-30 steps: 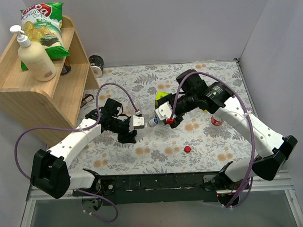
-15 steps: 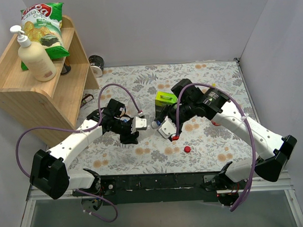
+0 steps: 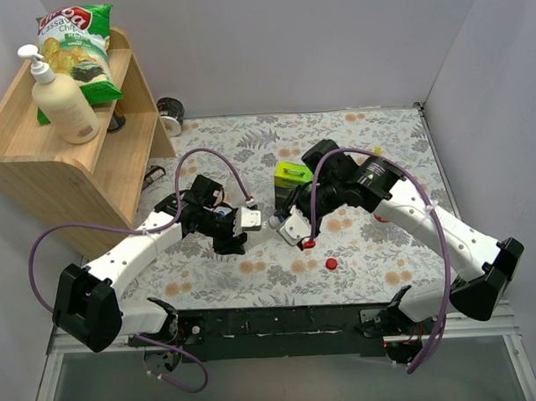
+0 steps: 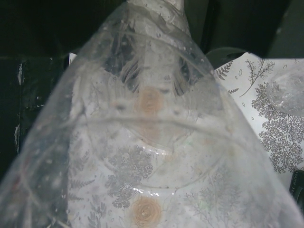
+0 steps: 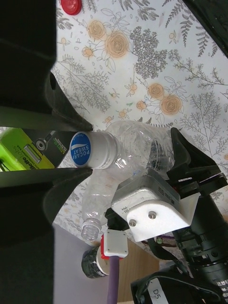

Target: Screw on the bottle caps

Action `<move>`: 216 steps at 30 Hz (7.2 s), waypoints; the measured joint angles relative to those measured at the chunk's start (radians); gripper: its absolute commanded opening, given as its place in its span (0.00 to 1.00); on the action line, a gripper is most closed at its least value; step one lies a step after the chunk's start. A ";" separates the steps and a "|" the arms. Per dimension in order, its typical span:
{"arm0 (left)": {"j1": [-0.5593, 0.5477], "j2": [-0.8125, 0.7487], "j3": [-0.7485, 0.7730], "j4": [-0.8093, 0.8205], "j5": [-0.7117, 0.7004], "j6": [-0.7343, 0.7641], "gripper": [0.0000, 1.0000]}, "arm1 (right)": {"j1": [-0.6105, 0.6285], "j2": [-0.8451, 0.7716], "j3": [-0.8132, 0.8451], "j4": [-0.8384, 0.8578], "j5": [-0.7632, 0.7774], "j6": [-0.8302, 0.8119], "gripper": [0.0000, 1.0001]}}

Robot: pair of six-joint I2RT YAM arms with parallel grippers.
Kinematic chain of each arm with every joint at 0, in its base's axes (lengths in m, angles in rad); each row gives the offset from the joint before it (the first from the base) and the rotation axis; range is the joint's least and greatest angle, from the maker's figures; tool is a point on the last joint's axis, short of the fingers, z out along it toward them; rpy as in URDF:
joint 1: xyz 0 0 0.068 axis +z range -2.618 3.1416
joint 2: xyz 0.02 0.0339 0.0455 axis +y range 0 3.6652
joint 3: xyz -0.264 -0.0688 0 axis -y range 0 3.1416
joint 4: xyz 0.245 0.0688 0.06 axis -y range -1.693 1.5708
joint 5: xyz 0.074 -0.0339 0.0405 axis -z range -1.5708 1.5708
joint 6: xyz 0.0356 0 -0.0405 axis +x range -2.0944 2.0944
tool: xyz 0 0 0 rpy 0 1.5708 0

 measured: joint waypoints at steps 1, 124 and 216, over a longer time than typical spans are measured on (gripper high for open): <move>0.000 0.000 0.000 0.000 -0.002 0.000 0.00 | 0.000 0.002 0.000 0.000 0.001 0.000 0.24; -0.034 0.002 0.019 0.106 0.004 -0.124 0.00 | -0.166 0.163 0.200 -0.129 -0.237 0.232 0.40; -0.075 -0.051 -0.045 0.436 -0.040 -0.479 0.00 | -0.378 0.038 -0.390 1.461 -0.654 1.921 0.15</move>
